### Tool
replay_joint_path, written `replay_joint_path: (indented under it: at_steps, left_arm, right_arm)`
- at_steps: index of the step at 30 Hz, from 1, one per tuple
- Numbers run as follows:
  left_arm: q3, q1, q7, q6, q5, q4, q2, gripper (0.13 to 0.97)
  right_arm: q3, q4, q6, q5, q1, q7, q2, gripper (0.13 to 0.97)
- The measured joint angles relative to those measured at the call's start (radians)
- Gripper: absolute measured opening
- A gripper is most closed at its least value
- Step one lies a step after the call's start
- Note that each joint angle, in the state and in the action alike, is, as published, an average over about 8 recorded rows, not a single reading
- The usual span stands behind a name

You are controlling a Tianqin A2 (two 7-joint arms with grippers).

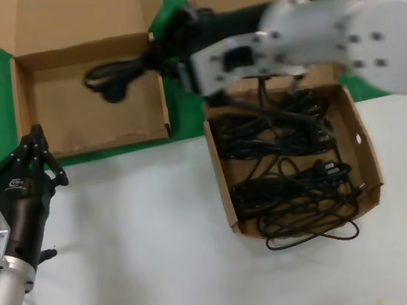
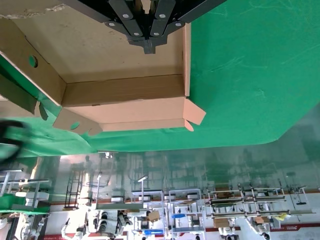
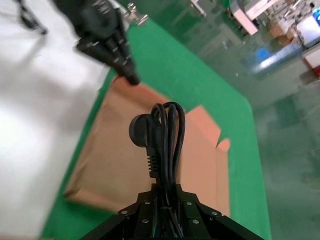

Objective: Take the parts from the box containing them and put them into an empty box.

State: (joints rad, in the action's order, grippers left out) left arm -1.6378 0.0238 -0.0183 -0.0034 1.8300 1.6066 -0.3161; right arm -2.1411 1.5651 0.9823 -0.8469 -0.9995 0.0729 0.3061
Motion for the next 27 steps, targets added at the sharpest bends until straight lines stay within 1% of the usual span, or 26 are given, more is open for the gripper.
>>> replay_joint_path:
  at_steps: [7, 14, 21, 22, 27]
  left_arm:
    - [0.000, 0.000, 0.000, 0.000, 0.000, 0.000, 0.000, 0.145]
    - [0.000, 0.000, 0.000, 0.000, 0.000, 0.000, 0.000, 0.145]
    - [0.000, 0.000, 0.000, 0.000, 0.000, 0.000, 0.000, 0.145]
    - [0.000, 0.000, 0.000, 0.000, 0.000, 0.000, 0.000, 0.145]
    - [0.000, 0.000, 0.000, 0.000, 0.000, 0.000, 0.000, 0.145]
  right_arm:
    - [-0.040, -0.169, -0.089, 0.065, -0.060, -0.016, -0.160, 0.209]
    - [-0.052, -0.292, -0.183, 0.097, -0.080, -0.045, -0.255, 0.216]
    - [-0.047, -0.327, -0.225, 0.106, -0.076, -0.067, -0.279, 0.261]
    - [-0.043, -0.324, -0.229, 0.105, -0.073, -0.069, -0.277, 0.261]
    - [-0.007, -0.269, -0.241, 0.081, -0.038, -0.072, -0.237, 0.333]
